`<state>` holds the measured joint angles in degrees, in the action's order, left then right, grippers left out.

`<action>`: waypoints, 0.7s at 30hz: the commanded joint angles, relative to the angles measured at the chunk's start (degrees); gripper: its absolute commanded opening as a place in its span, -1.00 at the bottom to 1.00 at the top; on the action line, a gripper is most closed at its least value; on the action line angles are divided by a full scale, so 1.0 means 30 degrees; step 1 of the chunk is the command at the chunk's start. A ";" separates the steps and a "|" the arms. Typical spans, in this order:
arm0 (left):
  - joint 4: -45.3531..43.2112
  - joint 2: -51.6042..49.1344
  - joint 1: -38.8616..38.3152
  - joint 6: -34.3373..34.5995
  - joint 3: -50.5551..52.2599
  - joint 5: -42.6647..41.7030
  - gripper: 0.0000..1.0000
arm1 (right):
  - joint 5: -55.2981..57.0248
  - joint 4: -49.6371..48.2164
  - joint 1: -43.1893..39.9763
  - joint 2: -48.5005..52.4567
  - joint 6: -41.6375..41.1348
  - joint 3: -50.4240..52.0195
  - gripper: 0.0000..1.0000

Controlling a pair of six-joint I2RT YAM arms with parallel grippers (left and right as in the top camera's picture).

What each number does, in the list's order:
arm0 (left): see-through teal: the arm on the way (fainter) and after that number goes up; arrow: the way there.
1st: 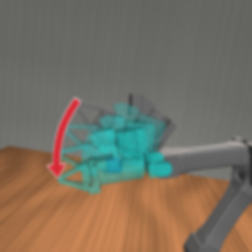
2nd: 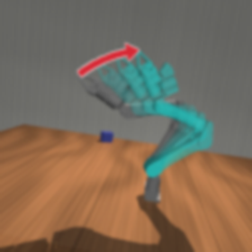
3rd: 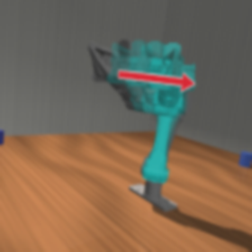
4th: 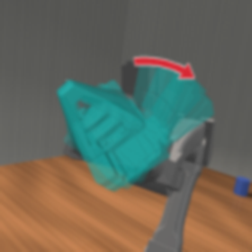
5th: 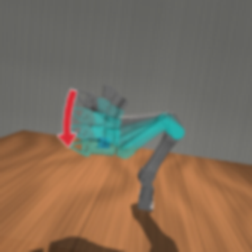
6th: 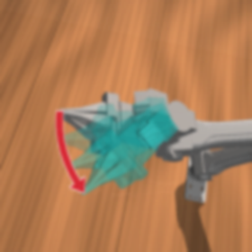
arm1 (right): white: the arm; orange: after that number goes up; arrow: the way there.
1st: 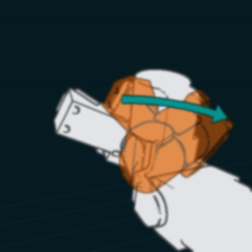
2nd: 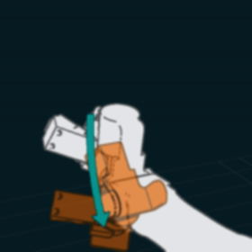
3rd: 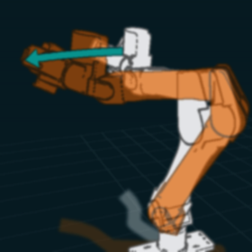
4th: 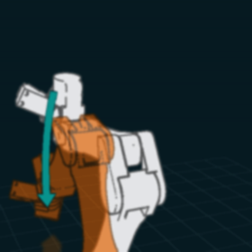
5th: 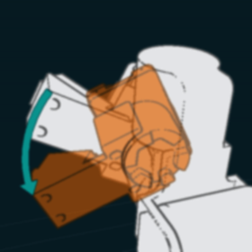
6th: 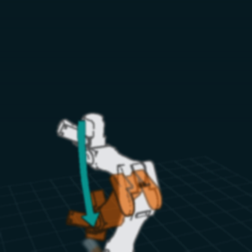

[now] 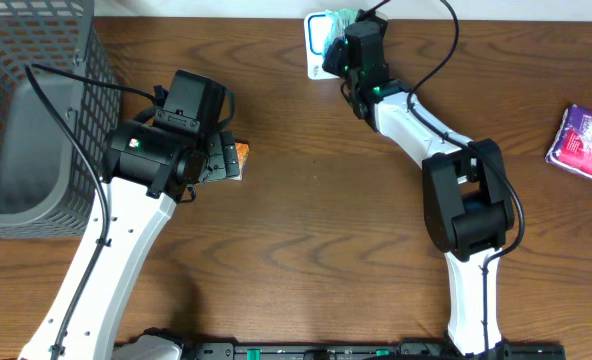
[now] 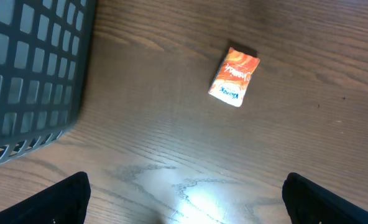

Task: Scan the item barcode
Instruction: 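Hold the wipes pack in front of the scanner, then carry the wipes pack to the far right beside the pink pack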

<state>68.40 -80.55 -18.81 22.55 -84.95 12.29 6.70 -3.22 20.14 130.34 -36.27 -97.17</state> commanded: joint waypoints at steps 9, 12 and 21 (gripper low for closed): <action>0.0051 0.0095 0.0102 0.0168 -0.0153 0.0044 0.96 | 0.5042 0.7905 -0.3483 -0.3920 0.2404 -0.1370 -0.98; 0.0051 0.0095 0.0102 0.0168 -0.0153 0.0044 0.96 | 0.6273 1.0593 -0.4881 -0.5042 0.2827 -0.1370 -0.98; 0.0051 0.0095 0.0102 0.0168 -0.0153 0.0044 0.96 | 0.6215 1.5948 -0.8684 -0.5027 0.5952 -0.1260 -0.98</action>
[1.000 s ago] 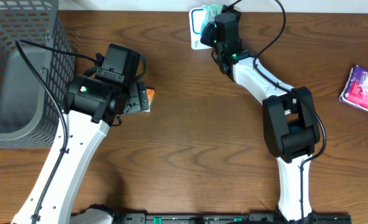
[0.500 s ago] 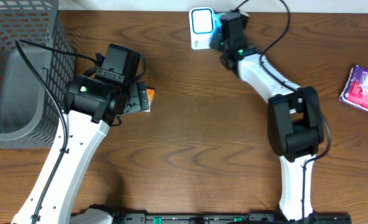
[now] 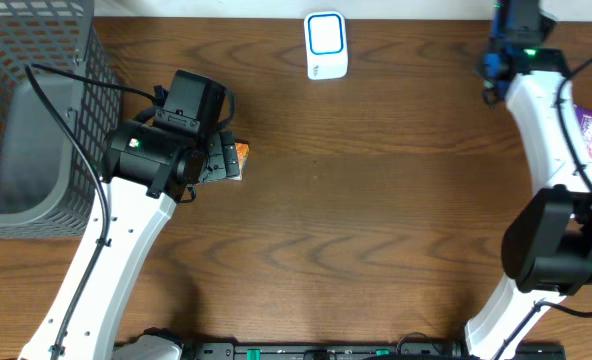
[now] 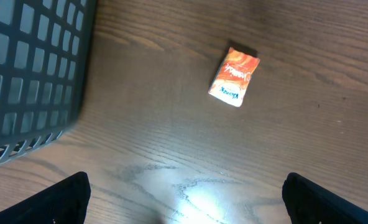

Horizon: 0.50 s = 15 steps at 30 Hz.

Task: Scan the item barcode
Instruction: 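Carry the wipes pack to the far right beside the pink pack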

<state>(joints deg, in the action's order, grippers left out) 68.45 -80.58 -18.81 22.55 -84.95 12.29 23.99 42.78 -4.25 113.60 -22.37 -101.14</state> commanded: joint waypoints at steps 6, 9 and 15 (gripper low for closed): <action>0.0036 0.0102 0.0102 0.0168 -0.0153 0.0044 0.96 | 0.0415 0.1362 -0.1894 0.1501 0.2310 0.0678 -0.98; 0.0036 0.0102 0.0102 0.0168 -0.0153 0.0044 0.96 | 0.0372 0.1224 -0.2477 0.1800 0.2404 0.1195 -0.98; 0.0036 0.0102 0.0102 0.0168 -0.0153 0.0044 0.96 | 0.0306 0.1035 -0.3330 0.2812 0.2535 0.1523 -0.98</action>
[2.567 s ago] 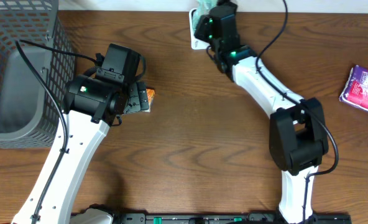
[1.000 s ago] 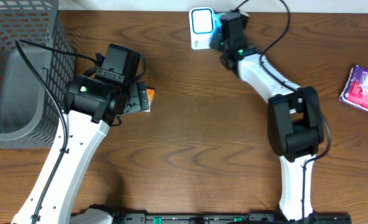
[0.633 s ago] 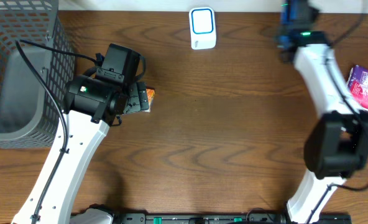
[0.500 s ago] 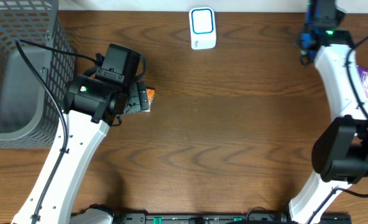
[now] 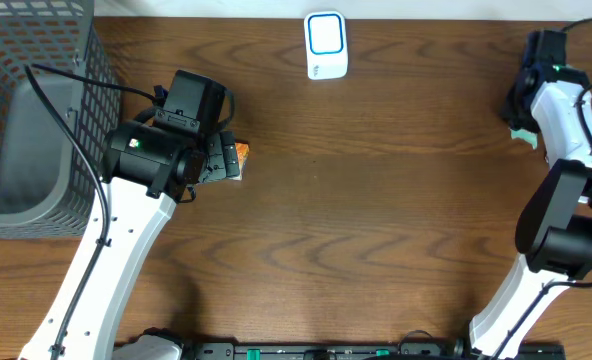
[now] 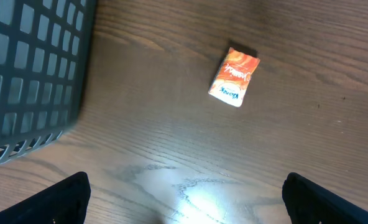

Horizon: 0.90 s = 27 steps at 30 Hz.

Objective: Scan the item barcode

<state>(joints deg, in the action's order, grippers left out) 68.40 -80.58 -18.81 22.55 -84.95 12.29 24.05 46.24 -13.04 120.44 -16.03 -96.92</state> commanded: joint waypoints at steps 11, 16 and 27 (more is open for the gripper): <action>0.0051 0.0102 0.0102 0.0168 -0.0153 0.0044 0.95 | 0.0291 -0.0189 -0.1260 0.1909 0.2820 0.0124 -0.98; 0.0051 0.0102 0.0102 0.0168 -0.0153 0.0044 0.96 | 0.0291 -0.0197 -0.1800 0.2113 0.3432 0.0284 -0.98; 0.0051 0.0102 0.0102 0.0168 -0.0153 0.0044 0.96 | 0.0299 0.0590 -0.3220 0.2113 0.4962 0.0350 -0.98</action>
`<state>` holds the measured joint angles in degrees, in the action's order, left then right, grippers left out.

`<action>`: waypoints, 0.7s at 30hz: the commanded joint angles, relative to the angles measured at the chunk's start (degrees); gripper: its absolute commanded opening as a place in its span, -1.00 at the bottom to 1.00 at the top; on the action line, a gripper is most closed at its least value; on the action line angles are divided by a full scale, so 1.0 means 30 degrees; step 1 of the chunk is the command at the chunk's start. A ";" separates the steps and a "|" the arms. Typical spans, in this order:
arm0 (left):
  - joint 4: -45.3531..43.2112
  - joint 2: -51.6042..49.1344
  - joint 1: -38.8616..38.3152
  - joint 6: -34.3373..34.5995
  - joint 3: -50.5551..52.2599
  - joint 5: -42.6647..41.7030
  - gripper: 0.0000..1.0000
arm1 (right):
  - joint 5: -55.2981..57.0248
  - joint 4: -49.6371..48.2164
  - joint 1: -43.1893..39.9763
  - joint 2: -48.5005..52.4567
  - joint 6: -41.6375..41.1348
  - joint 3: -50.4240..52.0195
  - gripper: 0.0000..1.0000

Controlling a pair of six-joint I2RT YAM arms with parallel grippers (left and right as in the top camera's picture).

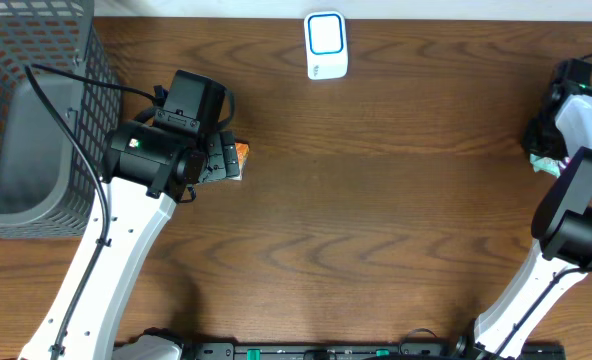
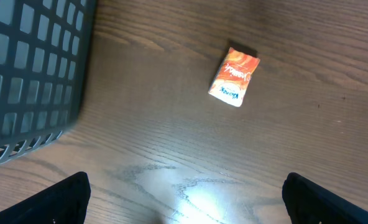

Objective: Scan the item barcode

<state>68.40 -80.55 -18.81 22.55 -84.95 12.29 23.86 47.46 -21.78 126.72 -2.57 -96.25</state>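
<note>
The white scanner (image 1: 326,45) with its blue window lies at the back middle of the table. My right gripper (image 1: 542,152) is at the far right edge, and a teal packet (image 1: 544,163) shows at its tip, seemingly held. Beside my left arm lies an orange tissue pack (image 1: 239,160), flat on the wood (image 2: 234,77). My left gripper (image 2: 184,205) hovers well above the table on the near side of that pack. It stands open, with its fingers (image 2: 69,199) wide apart and nothing between them.
A grey mesh basket (image 1: 26,120) fills the left side, and its wall (image 2: 28,74) rises just left of the left gripper. The right arm's links run along the table's right edge.
My right gripper has moved a little further right and toward the front along the right edge, the teal packet still at its tip. The left arm and orange pack have not moved.
My right gripper first held the teal packet over the scanner at the back. Then it was at the back right, the scanner left bare. After that it stood near the right edge, and now it is further along that edge. The left gripper stayed open above the orange pack.
</note>
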 commanded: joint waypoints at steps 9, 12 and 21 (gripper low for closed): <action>0.0051 0.0095 0.0102 0.0168 -0.0153 0.0044 0.96 | 0.1858 0.0860 -0.0328 0.0015 0.0882 0.0117 -0.81; 0.0051 0.0095 0.0102 0.0168 -0.0153 0.0044 0.96 | 0.2222 0.1231 -0.0299 -0.0007 0.0874 0.0007 -0.51; 0.0051 0.0095 0.0102 0.0168 -0.0153 0.0044 0.95 | 0.2222 0.1537 0.0736 -0.1290 0.0736 -0.0627 0.81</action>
<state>68.40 -80.58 -18.81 22.55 -84.95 12.29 29.28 52.03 -21.67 126.61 -0.36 -96.47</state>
